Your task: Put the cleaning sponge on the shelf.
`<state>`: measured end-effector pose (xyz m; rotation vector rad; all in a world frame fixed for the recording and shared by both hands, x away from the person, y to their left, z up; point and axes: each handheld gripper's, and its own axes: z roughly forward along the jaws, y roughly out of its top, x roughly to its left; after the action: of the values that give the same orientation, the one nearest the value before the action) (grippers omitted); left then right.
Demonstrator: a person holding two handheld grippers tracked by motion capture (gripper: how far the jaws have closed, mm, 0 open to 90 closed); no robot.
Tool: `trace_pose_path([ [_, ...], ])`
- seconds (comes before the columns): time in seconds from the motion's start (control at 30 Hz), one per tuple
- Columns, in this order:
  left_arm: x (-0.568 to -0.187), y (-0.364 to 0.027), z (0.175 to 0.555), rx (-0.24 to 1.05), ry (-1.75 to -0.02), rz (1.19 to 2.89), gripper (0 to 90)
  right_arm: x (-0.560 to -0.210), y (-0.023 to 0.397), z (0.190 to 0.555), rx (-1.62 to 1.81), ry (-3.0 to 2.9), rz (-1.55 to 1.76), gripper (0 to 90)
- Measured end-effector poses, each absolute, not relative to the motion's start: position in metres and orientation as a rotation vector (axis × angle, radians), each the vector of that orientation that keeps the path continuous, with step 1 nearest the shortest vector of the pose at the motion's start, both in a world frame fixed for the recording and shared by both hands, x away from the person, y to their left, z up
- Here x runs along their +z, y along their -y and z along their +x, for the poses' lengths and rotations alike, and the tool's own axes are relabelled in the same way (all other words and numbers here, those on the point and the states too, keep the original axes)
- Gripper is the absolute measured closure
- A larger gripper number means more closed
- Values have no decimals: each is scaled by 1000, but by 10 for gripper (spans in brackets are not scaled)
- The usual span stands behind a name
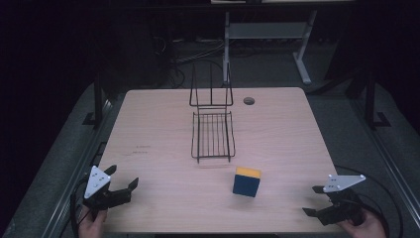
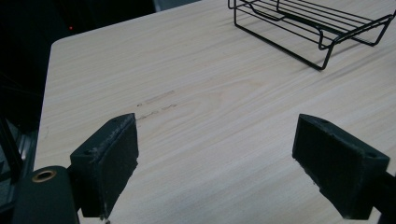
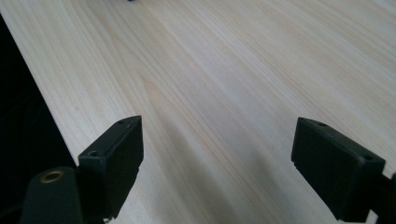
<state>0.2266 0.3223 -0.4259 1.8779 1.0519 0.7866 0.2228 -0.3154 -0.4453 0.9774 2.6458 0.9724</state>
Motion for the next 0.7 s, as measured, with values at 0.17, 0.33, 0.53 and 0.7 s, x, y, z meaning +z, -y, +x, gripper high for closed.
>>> trace_pose_path([
  [0.17, -426, -322, 227, 787, -1053, 1878, 139, -443, 310, 224, 985, -2658, 958, 167],
  [0.33, -426, -322, 227, 785, -1052, 1878, 139, -441, 304, 225, 1003, -2668, 936, 166],
  [0.53, -426, -323, 226, 786, -1051, 1876, 139, -435, 293, 228, 1015, -2684, 887, 166],
  [0.7, -426, -323, 225, 788, -1053, 1875, 139, -430, 284, 231, 1032, -2701, 851, 166],
])
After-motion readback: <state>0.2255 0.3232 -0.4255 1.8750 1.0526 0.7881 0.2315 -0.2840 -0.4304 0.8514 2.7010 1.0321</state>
